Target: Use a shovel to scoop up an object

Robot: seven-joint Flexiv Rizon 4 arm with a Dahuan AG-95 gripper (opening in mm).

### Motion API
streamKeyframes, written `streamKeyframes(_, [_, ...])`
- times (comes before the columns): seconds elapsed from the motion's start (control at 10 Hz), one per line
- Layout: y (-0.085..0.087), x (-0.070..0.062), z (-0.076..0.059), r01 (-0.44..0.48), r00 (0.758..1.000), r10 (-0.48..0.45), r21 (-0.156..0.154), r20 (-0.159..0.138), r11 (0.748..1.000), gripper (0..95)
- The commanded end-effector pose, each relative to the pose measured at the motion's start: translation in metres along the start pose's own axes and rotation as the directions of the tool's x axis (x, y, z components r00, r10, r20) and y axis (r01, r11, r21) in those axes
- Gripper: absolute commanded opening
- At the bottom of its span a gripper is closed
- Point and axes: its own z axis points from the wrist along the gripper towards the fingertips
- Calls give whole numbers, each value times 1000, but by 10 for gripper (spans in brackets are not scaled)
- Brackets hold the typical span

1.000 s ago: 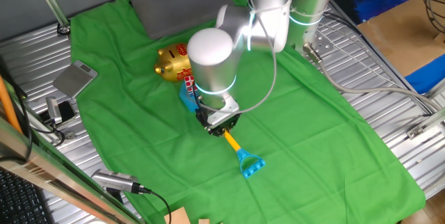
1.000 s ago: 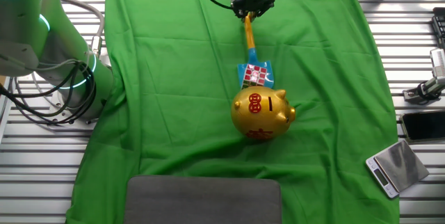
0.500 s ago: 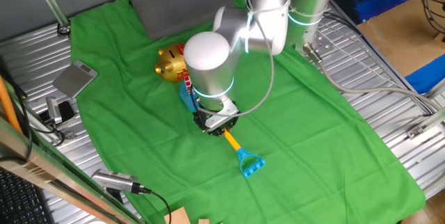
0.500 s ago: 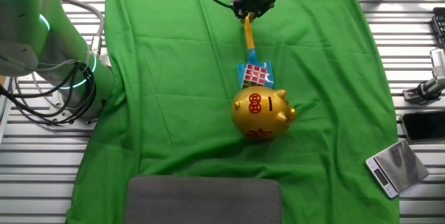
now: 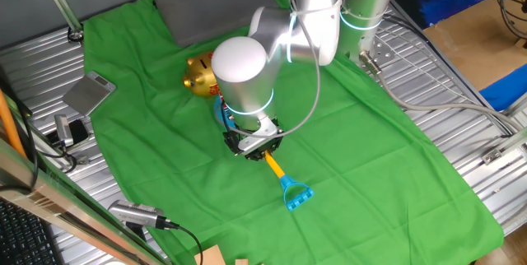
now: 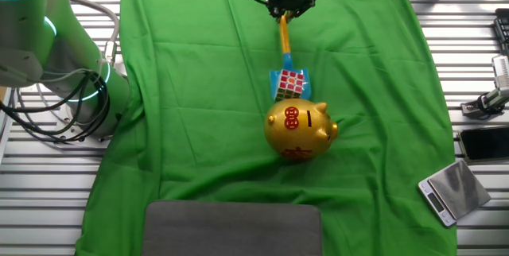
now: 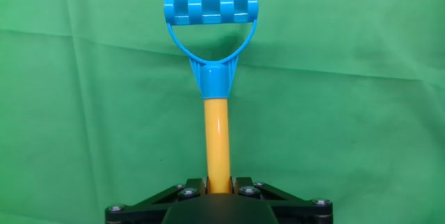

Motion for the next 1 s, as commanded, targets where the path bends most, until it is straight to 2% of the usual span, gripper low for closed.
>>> streamKeyframes(0.1, [-4, -6, 0, -3, 1000, 3, -1, -6, 1000, 0])
streamKeyframes(0.3, [-10, -13, -2, 1, 1000, -1, -2, -4, 1000, 0])
streamKeyframes(0.7, [-27, -17, -10, 17, 1000, -17, -13, -5, 1000, 0])
streamKeyframes(0.9, [-42, -21, -15, 35, 999, -35, -21, -7, 999, 0])
streamKeyframes(1.0, [-48, -23, -17, 45, 999, -46, -23, -19, 999, 0])
